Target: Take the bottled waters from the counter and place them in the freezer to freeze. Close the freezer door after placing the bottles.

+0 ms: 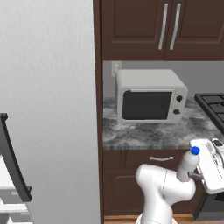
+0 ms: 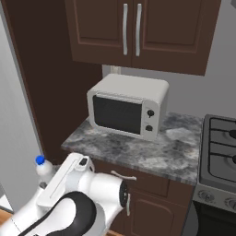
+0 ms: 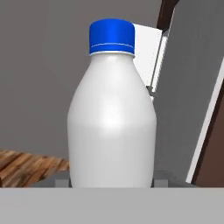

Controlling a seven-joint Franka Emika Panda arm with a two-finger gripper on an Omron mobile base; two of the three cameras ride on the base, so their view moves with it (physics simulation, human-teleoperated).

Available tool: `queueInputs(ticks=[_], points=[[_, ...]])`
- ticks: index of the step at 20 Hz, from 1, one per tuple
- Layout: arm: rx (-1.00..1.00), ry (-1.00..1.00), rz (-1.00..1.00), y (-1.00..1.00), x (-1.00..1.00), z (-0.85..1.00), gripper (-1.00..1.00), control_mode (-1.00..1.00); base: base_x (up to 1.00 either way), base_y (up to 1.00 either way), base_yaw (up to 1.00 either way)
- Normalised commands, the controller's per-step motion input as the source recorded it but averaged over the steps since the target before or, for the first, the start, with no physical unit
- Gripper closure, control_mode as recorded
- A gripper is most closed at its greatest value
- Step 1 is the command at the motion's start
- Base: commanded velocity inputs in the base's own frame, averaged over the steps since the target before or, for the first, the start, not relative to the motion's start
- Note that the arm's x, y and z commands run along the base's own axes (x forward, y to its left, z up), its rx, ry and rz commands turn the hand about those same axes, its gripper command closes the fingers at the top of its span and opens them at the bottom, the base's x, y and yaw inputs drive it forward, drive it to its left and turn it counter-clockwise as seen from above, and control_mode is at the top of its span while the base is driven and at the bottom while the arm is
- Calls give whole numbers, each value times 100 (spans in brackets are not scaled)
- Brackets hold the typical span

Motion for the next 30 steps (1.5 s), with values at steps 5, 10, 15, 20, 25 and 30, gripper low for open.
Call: queueInputs(ticks=[5, 10, 15, 20, 25, 30], points=[[0, -1, 11, 72, -65, -10, 100, -100, 0, 0, 0], [-1, 0, 8, 87, -29, -7, 100, -100, 0, 0, 0], [0, 1, -1, 27, -62, -13, 100, -100, 0, 0, 0], [0, -2, -1, 2, -2, 0, 100, -100, 0, 0, 0], [0, 0, 0, -1, 0, 0, 100, -100, 0, 0, 0], [0, 0, 0, 0, 0, 0, 100, 100, -12, 0, 0]])
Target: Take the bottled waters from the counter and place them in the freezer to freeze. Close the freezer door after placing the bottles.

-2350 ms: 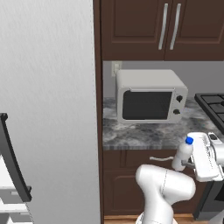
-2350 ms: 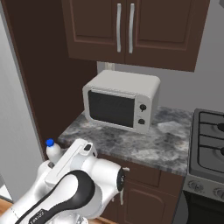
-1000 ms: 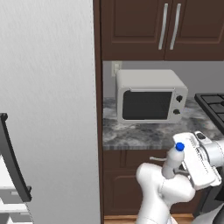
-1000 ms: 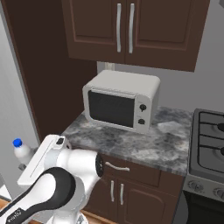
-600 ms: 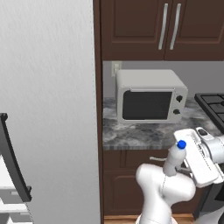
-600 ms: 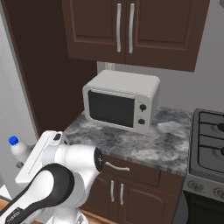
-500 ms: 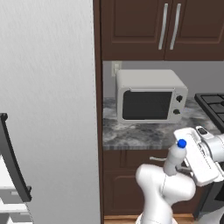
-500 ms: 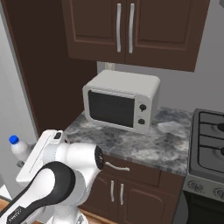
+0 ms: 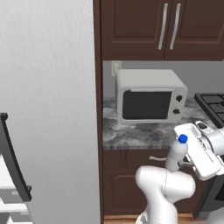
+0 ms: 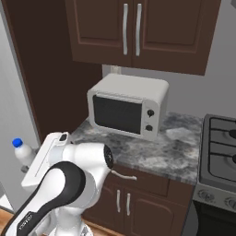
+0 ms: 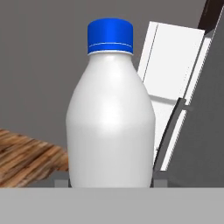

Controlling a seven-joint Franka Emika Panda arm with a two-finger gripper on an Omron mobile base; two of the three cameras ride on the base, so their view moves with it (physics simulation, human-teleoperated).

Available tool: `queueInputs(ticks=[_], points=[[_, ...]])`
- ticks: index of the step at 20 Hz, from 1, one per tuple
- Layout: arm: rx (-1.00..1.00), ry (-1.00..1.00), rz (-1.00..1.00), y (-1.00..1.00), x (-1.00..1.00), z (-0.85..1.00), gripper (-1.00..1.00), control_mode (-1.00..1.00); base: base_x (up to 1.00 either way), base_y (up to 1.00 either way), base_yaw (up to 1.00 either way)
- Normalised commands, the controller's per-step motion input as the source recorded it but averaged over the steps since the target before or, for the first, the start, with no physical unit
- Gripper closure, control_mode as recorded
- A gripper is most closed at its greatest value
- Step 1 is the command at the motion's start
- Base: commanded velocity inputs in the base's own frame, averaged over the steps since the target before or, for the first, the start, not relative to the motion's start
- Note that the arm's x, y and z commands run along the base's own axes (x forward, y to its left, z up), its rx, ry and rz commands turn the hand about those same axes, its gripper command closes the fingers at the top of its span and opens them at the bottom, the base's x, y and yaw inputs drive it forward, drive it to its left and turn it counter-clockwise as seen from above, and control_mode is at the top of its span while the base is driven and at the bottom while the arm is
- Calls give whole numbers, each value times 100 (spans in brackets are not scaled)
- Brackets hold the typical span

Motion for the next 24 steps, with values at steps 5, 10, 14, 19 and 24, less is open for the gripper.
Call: queueInputs(ticks=[5, 10, 14, 19, 24], points=[[0, 0, 0, 0, 0, 0, 100, 100, -64, 11, 0], [0, 0, 0, 0, 0, 0, 100, 100, -72, 36, 0], [0, 0, 0, 0, 0, 0, 100, 100, -38, 83, 5], [0, 0, 0, 0, 0, 0, 100, 100, -2, 100, 16], [0, 0, 0, 0, 0, 0, 100, 100, 8, 93, 16]])
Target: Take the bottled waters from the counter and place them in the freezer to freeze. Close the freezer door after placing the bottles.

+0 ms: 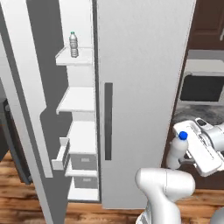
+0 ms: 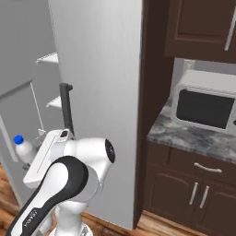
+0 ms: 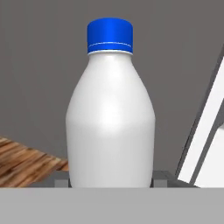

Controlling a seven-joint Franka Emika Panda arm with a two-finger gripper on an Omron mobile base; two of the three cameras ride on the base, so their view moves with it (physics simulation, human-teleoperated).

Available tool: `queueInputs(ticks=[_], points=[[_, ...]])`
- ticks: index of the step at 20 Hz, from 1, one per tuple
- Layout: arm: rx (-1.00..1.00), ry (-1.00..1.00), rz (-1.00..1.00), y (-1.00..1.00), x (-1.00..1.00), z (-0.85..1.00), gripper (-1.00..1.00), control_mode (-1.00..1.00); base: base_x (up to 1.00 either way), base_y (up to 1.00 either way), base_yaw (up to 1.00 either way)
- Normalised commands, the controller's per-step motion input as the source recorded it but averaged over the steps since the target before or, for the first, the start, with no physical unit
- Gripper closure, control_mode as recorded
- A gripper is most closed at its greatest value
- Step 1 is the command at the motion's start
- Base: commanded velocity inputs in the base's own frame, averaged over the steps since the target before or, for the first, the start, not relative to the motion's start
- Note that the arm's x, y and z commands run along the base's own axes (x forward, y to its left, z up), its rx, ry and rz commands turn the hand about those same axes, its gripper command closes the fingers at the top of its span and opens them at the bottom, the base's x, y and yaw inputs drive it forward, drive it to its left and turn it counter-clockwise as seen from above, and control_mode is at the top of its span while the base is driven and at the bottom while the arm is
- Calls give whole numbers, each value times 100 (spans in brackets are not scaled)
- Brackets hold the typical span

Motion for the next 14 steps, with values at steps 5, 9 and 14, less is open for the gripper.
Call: queueInputs(ticks=[5, 9, 14], points=[[0, 0, 0, 0, 0, 0, 100, 100, 16, 67, 6], [0, 0, 0, 0, 0, 0, 100, 100, 28, 26, 0], [0, 0, 0, 0, 0, 0, 100, 100, 41, 8, 0]])
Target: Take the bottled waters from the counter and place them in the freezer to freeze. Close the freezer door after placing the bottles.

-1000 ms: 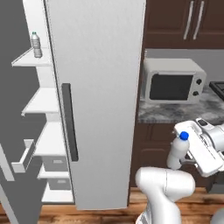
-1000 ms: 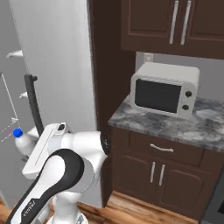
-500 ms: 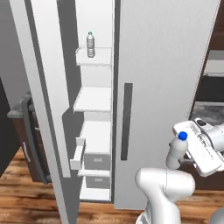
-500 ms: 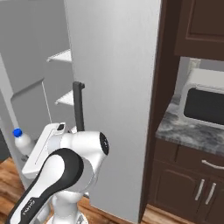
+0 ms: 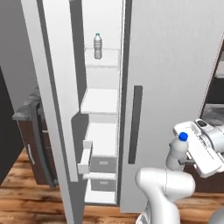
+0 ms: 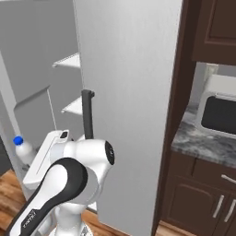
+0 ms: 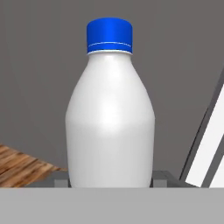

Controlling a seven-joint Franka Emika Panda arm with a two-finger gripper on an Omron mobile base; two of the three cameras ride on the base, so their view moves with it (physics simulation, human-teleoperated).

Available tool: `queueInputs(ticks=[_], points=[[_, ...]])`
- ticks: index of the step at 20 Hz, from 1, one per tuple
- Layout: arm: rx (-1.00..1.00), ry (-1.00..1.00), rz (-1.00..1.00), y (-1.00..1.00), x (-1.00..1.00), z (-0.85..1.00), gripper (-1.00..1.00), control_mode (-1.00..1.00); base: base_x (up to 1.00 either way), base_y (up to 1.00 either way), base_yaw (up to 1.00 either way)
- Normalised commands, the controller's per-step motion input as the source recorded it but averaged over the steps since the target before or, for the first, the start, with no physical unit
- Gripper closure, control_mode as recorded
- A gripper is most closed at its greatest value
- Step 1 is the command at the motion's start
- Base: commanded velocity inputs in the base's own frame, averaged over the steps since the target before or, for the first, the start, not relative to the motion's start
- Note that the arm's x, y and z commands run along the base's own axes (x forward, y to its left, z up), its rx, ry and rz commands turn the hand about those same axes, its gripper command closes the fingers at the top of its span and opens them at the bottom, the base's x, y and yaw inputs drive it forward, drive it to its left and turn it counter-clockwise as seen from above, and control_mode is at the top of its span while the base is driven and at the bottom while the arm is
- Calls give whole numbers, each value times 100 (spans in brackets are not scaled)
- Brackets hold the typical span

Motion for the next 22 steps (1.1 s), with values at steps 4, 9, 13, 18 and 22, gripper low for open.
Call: queueInputs(ticks=[4, 9, 13, 18, 22], points=[[0, 0, 0, 0, 0, 0, 100, 100, 55, 33, 0], [0, 0, 0, 0, 0, 0, 100, 100, 47, 55, -2], [0, 0, 0, 0, 0, 0, 100, 100, 47, 44, -1], [0, 0, 0, 0, 0, 0, 100, 100, 35, 12, 0], [0, 0, 0, 0, 0, 0, 100, 100, 48, 0, 0]])
